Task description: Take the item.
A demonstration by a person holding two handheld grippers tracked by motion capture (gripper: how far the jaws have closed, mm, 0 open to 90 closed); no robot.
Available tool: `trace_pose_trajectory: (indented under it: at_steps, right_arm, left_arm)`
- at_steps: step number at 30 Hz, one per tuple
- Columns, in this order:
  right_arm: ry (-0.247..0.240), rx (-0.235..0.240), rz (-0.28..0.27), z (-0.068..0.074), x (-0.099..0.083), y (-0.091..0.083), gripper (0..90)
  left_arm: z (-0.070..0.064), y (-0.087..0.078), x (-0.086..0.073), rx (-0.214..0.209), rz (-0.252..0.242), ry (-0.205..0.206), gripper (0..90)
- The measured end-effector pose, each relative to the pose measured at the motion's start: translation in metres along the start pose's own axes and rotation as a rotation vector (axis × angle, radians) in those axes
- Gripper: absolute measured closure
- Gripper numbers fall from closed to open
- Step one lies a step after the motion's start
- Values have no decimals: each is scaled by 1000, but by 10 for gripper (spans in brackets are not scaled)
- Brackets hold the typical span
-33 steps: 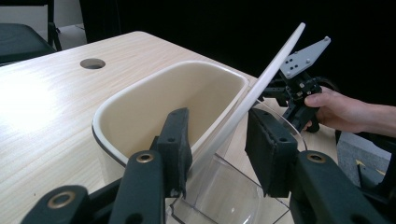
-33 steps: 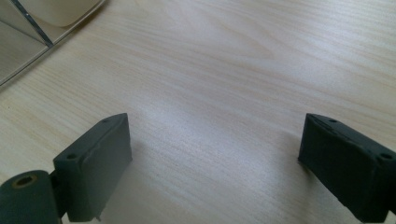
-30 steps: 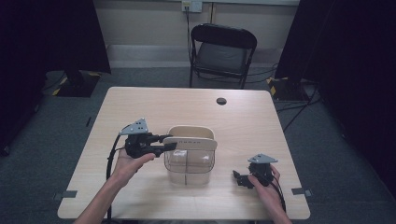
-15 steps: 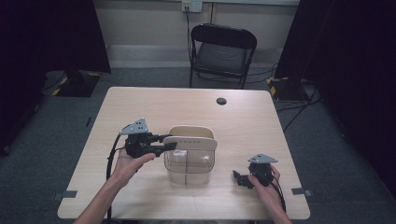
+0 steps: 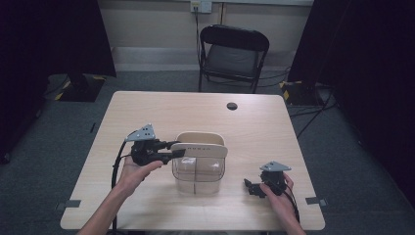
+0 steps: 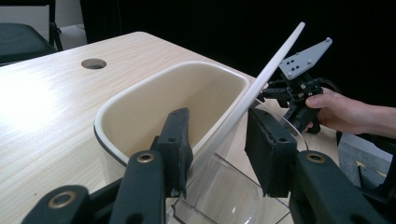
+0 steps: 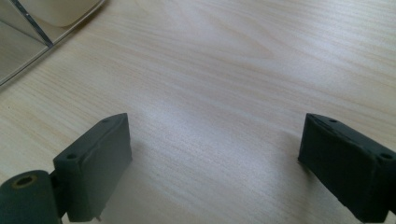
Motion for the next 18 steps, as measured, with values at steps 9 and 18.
trace_pose_trajectory:
  at_steps: [9, 18]
  right_arm:
    - [0, 0, 0, 0, 0, 0, 86]
    - [0, 0, 0, 0, 0, 0, 86]
  left_arm:
    - [0, 0, 0, 2, -3, -4, 600]
    - [1, 0, 0, 4, -3, -3, 601]
Point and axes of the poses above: each handheld gripper's, and its own axes: y roughly forward along the jaws, x roughly out of its top, z roughly to its left, the point moved 9 cm from there along y, roughly forward along the jaws, and after that the axes turned 9 degrees about y, right-handed, at the moved point
